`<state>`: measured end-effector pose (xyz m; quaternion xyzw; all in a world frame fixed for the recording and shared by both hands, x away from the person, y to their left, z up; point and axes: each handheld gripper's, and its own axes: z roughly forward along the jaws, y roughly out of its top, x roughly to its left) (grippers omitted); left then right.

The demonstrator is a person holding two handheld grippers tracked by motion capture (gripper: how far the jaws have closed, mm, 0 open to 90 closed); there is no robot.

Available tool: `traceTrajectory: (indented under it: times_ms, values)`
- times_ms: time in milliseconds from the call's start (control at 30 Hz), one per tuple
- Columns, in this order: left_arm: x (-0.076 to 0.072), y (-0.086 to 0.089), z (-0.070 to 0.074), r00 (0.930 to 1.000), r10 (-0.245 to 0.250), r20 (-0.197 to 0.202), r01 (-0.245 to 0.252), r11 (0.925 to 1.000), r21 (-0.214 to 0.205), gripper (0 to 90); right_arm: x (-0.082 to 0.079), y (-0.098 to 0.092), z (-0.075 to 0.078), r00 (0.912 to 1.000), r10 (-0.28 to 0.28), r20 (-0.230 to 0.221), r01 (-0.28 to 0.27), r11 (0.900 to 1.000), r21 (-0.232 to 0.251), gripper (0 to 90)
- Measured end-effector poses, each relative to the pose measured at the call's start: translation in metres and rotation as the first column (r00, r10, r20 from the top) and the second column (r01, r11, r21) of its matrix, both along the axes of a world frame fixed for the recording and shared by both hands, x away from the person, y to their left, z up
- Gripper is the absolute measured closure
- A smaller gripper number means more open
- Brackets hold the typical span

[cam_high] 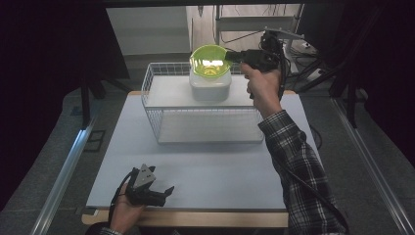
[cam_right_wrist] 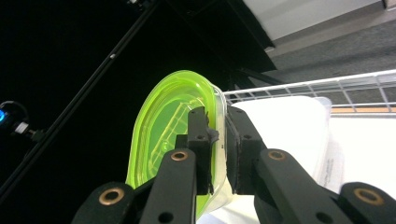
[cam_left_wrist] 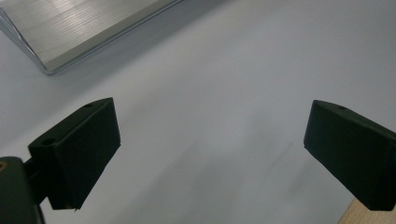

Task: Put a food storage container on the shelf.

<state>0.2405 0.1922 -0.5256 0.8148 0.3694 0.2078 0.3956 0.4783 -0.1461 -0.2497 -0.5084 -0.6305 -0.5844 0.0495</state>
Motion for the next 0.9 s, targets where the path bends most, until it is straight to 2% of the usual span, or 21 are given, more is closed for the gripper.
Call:
traceTrajectory:
  times_ms: [433,567,733,900]
  values:
    - [0.000,-0.002,0.000,0.9999,-0.013,0.000,0.013,0.9999,0.007,3.2,0.016,0.009,-0.008,0.9984,-0.049,-0.028,0.048,0.9987,-0.015,81.2]
    - [0.000,-0.002,0.000,0.9999,-0.014,-0.002,0.014,0.9999,0.006,3.2,0.019,0.009,-0.009,0.9983,-0.047,-0.034,0.046,0.9988,-0.013,80.4]
    - [0.000,-0.002,-0.001,0.9999,-0.016,-0.003,0.016,0.9998,0.008,3.2,0.021,0.012,-0.008,0.9978,-0.062,-0.024,0.061,0.9968,-0.052,78.5]
    - [0.000,-0.003,-0.001,0.9998,-0.018,-0.006,0.018,0.9998,0.009,3.2,0.020,0.015,-0.007,0.9974,-0.071,-0.006,0.070,0.9923,-0.102,72.3]
